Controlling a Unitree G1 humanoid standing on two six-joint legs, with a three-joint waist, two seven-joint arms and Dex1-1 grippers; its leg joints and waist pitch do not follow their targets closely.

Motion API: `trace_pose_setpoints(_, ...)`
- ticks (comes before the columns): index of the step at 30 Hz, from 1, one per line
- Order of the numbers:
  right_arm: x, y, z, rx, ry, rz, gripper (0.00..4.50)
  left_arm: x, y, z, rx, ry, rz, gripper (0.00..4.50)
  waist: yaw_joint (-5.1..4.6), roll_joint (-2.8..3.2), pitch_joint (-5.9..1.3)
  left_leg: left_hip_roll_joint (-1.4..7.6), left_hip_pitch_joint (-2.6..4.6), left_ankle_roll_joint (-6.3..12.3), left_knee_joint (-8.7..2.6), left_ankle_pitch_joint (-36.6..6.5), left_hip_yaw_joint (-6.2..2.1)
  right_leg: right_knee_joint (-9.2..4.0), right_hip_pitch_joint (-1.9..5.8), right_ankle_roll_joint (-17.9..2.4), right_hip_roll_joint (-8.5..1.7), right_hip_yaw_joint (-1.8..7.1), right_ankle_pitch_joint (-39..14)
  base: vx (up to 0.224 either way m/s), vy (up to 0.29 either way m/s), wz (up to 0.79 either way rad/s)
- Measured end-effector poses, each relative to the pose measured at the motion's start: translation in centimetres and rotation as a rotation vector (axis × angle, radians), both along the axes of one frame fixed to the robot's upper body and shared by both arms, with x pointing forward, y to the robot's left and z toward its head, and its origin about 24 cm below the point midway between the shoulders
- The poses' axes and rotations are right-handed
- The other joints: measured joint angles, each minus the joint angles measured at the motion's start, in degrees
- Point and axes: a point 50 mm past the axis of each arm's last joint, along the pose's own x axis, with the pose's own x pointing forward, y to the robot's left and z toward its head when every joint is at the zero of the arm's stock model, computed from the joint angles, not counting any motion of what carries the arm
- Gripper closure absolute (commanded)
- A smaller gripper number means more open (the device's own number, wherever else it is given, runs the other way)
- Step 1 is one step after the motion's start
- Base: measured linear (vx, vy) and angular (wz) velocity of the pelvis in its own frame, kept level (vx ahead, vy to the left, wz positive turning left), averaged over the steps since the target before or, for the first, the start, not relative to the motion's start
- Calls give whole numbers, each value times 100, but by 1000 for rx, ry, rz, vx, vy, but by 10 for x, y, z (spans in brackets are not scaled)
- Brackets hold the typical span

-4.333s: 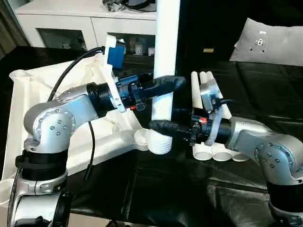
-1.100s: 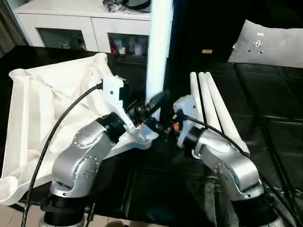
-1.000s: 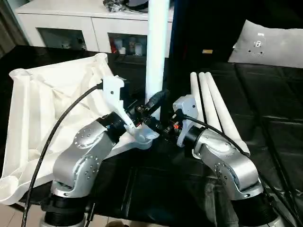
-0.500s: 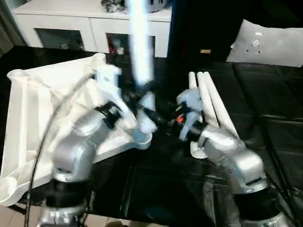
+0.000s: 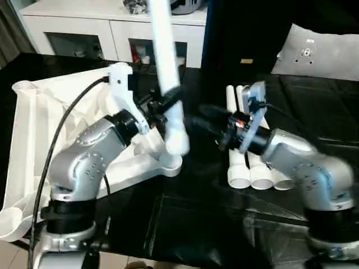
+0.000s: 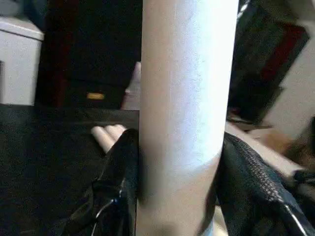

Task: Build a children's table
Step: Pick table leg

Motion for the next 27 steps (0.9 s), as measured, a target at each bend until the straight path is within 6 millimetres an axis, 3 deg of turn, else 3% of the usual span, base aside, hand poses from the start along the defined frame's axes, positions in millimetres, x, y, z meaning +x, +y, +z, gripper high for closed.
trace_pose_setpoints(6,-4,5,1,50,63,61,77,-4,-9,11,-140,72,-103,262,37,0,0,2,0,-7,0,6,4,1,-1,1,0,-2,-1,0,0,0)
trace_pose_setpoints(13,-2,-2,20,157,52,63,77,2,2,12,-226,156,-55,262,123,0,0,3,-1,32,-2,34,25,-4,-2,11,0,-3,2,0,0,0)
trace_pose_setpoints(27,-2,-4,18,136,76,50,77,0,4,14,-250,202,-72,262,158,0,0,3,-11,31,-2,35,30,-14,-5,17,-1,-3,3,0,0,0)
